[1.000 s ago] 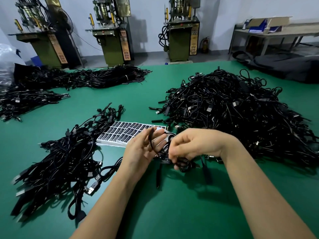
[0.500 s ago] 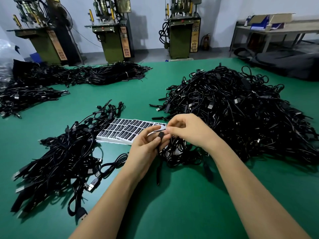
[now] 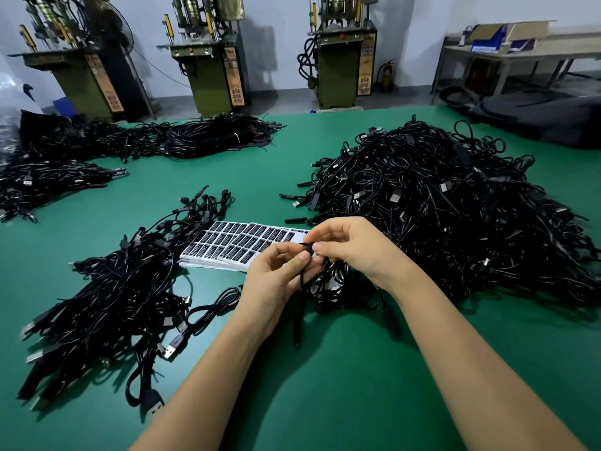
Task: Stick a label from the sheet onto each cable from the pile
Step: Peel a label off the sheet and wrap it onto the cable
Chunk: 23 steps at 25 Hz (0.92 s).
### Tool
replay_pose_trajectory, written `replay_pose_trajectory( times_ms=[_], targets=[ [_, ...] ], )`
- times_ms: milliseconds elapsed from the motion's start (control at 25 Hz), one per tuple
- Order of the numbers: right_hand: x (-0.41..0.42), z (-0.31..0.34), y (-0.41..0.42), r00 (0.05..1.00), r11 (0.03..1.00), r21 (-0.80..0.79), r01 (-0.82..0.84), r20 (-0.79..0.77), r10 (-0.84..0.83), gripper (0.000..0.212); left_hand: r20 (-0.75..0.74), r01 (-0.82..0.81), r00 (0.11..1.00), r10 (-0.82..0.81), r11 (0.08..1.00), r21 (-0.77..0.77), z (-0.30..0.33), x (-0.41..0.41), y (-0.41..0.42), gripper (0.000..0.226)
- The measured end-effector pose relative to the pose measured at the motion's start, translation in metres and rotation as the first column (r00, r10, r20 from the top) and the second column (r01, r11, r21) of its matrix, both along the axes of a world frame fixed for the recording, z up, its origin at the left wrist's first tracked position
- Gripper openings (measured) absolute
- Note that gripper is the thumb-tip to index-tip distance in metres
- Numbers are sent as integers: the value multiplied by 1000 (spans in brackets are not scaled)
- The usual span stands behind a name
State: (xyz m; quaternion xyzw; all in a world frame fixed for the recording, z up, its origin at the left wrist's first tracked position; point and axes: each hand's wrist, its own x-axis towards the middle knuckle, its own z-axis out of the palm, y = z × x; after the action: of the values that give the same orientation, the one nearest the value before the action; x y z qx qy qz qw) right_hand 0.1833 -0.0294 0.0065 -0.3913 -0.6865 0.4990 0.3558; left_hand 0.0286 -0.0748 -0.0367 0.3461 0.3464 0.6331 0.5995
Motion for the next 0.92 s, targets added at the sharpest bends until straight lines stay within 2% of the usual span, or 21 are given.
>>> replay_pose_trajectory(
  times_ms=[80, 160, 280, 360, 480, 560, 680, 760, 840, 920],
  targets=[
    [1, -1, 2, 997, 997, -31, 66, -30, -67, 18, -17, 35, 999, -36, 999, -32, 1, 0, -2, 17],
    [4, -2, 4, 996, 995, -77, 63, -62, -68, 16, -9, 49, 999, -50, 996, -70, 2, 1, -2, 11],
    [5, -2, 5, 996, 993, -113, 34, -83, -44, 13, 61, 83, 995, -76, 990, -116, 5, 0, -2, 13],
    [5, -1, 6, 995, 992, -105, 64, -67, -71, 12, 54, 124, 992, -118, 984, -130, 6, -1, -3, 13],
    [-1, -2, 5, 990, 990, -8, 139, 27, -138, 14, -177, 54, 982, -71, 993, -102, 4, 4, -5, 13],
    [-11, -3, 3, 982, 982, 83, 168, 71, -174, 13, -353, -124, 930, 101, 991, -43, 3, 9, -5, 17],
    [-25, 0, 13, 952, 941, 195, 278, 73, -296, 9, -427, -450, 806, 410, 893, 9, 2, 9, -9, 18],
    [-38, 7, 28, 930, 926, 250, 284, 163, -329, 8, -530, -607, 667, 525, 794, 22, 3, 5, -9, 17],
    [-56, 9, 44, 902, 939, 281, 201, 322, -289, 12, -730, -669, 459, 506, 738, 91, 3, -3, -8, 17],
    [-72, 4, 56, 853, 949, 290, 125, 456, -252, 18, -855, -635, 288, 432, 754, 166, 0, -11, -4, 15]
  ],
)
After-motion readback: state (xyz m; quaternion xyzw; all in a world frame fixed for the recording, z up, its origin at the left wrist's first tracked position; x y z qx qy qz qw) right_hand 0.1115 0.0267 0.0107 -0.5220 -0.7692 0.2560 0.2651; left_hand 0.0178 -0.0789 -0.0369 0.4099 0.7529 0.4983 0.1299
